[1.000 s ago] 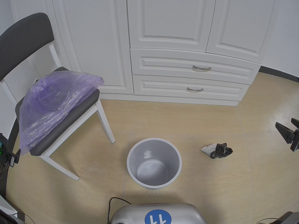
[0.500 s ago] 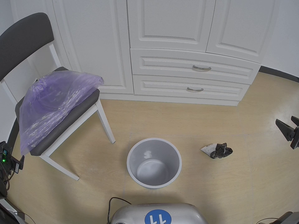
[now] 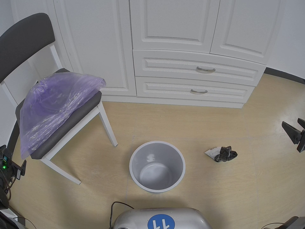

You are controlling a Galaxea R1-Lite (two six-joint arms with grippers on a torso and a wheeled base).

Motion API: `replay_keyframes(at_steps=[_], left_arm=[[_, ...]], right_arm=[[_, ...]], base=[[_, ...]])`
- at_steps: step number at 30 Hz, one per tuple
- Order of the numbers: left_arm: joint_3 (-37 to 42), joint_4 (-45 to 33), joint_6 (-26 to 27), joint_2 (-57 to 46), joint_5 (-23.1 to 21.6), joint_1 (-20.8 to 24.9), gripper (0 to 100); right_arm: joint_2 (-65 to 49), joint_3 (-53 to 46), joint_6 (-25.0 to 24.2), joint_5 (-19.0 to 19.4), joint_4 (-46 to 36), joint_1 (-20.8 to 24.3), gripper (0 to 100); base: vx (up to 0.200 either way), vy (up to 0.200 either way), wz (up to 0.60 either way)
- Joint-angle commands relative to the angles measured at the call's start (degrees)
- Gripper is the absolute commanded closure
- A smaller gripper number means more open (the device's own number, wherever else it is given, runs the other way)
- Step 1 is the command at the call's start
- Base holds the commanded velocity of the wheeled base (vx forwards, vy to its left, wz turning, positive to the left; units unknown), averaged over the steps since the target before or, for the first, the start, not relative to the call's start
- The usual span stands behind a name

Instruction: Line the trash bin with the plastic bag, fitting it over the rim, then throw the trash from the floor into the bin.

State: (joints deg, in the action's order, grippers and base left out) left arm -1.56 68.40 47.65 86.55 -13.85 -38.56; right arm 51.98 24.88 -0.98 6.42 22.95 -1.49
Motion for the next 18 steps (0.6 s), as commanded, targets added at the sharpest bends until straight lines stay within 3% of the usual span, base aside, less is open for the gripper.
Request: replay_keyframes(at_steps=[1,18], left_arm=[[-1.78,0.33,-0.28,5.64,0.05,0.59,0],[-3.63,9.47,-7.57,11.71,0.23,1.12,0]], right_arm=[[-0.3,-0.01,0.01,0.08,0.07,-0.01,0],[0.23,-0.36,0.1,0.08,0.07,-0.01,0]], base=[[0.0,0.0,0.0],[0.0,0.0,0.0]])
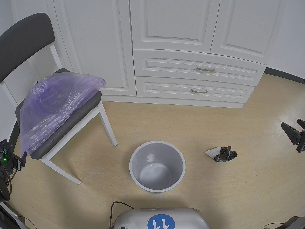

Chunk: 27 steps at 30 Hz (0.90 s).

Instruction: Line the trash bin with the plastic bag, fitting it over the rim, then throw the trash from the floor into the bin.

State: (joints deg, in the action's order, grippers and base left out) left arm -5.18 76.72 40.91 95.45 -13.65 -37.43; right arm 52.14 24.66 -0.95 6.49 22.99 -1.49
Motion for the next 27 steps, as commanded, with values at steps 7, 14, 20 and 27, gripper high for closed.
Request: replay_keyframes(at_steps=[7,14,20,27], left_arm=[[0.26,11.0,-4.35,10.28,1.96,0.07,0],[0.96,11.0,-10.59,11.51,2.58,-0.02,0],[0.17,11.0,-18.5,10.98,2.58,0.07,0],[-3.7,11.0,-25.35,11.42,2.58,1.13,0]], right_arm=[[0.07,-0.23,0.07,0.02,0.04,-0.01,0],[-0.2,-0.23,-0.02,0.11,0.04,-0.01,0],[-0.28,-0.23,-0.02,0.02,0.12,-0.01,0],[-0.55,-0.23,-0.1,0.11,0.12,-0.01,0]], base=[[0.0,0.0,0.0],[0.0,0.0,0.0],[0.0,0.0,0.0],[0.0,0.0,0.0]])
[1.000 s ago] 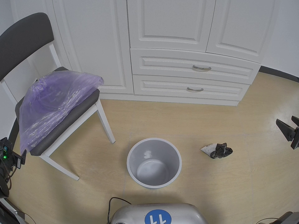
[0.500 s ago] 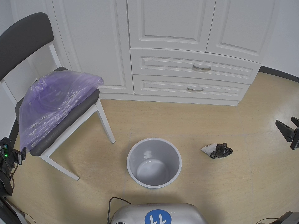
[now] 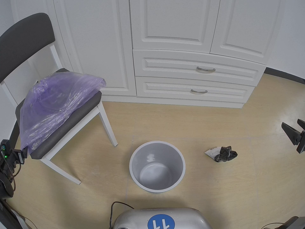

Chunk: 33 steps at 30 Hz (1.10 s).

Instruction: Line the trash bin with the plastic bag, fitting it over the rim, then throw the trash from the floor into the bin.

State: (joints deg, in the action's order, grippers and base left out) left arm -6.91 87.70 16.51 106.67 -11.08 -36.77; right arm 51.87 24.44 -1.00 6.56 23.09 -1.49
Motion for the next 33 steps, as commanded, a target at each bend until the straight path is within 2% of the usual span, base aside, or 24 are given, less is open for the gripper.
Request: replay_keyframes(at_steps=[1,8,15,28,29,33], left_arm=[[-3.11,0.02,-1.92,0.21,0.01,0.56,0],[-6.89,0.02,-4.64,-0.06,0.01,1.96,0],[-7.94,0.1,-4.64,-0.85,0.01,2.31,0],[-8.21,0.02,-6.4,-1.9,0.01,3.46,0],[-8.21,0.02,-6.4,-1.81,0.01,3.54,100],[-8.38,0.02,-6.49,-1.81,0.01,4.34,100]], right_arm=[[-0.19,-0.01,-0.06,0.03,0.03,-0.01,0],[0.51,-0.27,-0.06,0.03,1.43,-0.01,0],[1.48,-2.12,-0.06,0.03,6.09,-0.01,0],[1.92,-2.21,-0.06,0.12,6.27,-0.01,0],[1.92,-2.21,-0.06,0.12,6.27,-0.01,0],[1.92,-2.21,-0.06,0.12,6.27,-0.01,0]], base=[[0.0,0.0,0.0],[0.0,0.0,0.0],[0.0,0.0,0.0],[0.0,0.0,0.0],[0.0,0.0,0.0],[0.0,0.0,0.0]])
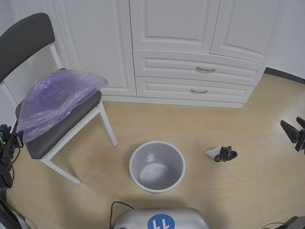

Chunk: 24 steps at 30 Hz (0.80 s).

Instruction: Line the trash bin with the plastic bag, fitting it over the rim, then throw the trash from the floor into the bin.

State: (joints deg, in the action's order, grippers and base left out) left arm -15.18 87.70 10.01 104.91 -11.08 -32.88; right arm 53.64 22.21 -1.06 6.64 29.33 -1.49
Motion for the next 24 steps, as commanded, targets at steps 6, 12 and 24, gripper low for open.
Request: replay_keyframes(at_steps=[6,12,24], left_arm=[[0.41,0.02,-1.48,0.82,-0.08,1.68,100],[0.59,0.02,-1.48,0.82,-0.08,1.68,100],[2.61,0.02,-1.92,-3.49,-0.08,5.81,100]], right_arm=[[0.06,-0.24,0.09,0.04,-0.06,-0.01,0],[0.15,-0.68,0.09,0.04,0.02,-0.01,0],[0.15,-1.03,1.24,0.12,-0.06,0.34,0]], base=[[0.0,0.0,0.0],[0.0,0.0,0.0],[0.0,0.0,0.0]])
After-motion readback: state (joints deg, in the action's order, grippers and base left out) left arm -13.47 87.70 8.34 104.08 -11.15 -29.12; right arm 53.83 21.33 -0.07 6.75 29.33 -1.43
